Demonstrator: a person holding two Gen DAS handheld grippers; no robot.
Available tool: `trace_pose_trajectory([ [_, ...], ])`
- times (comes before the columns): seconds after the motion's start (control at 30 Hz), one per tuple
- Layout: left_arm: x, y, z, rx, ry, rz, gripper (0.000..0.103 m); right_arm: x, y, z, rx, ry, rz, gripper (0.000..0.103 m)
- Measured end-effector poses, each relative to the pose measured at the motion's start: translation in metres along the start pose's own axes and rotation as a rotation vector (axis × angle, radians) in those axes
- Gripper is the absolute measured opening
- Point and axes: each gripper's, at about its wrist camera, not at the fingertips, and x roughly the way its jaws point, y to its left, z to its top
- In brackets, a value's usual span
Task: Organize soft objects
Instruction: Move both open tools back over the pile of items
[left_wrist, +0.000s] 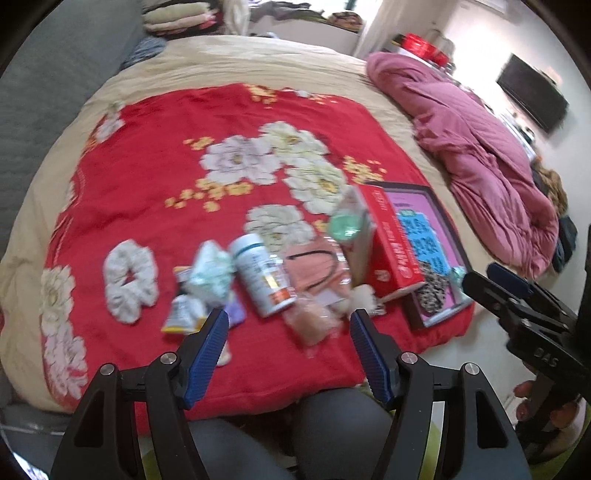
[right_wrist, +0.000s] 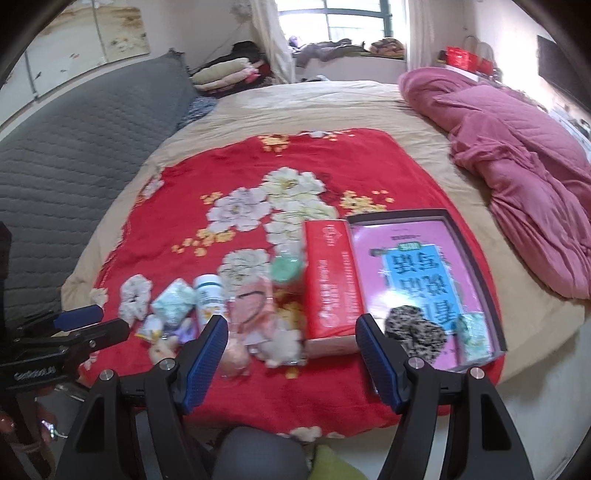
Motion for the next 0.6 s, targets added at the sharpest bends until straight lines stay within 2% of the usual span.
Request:
trace_pose_trajectory([
  [0.23,-0.001,0.053,-0.009,-0.095,-0.004,0.024,0.07,0.018,0.026,-0.003,-0.038,0.031,0.015,0.071],
  [0.6,0.011,0.113,-0.032,-0.189,-0.008,0.042,0.07,0.051,0.048,-0.019,-0.095,0.08,0.031,0.071],
])
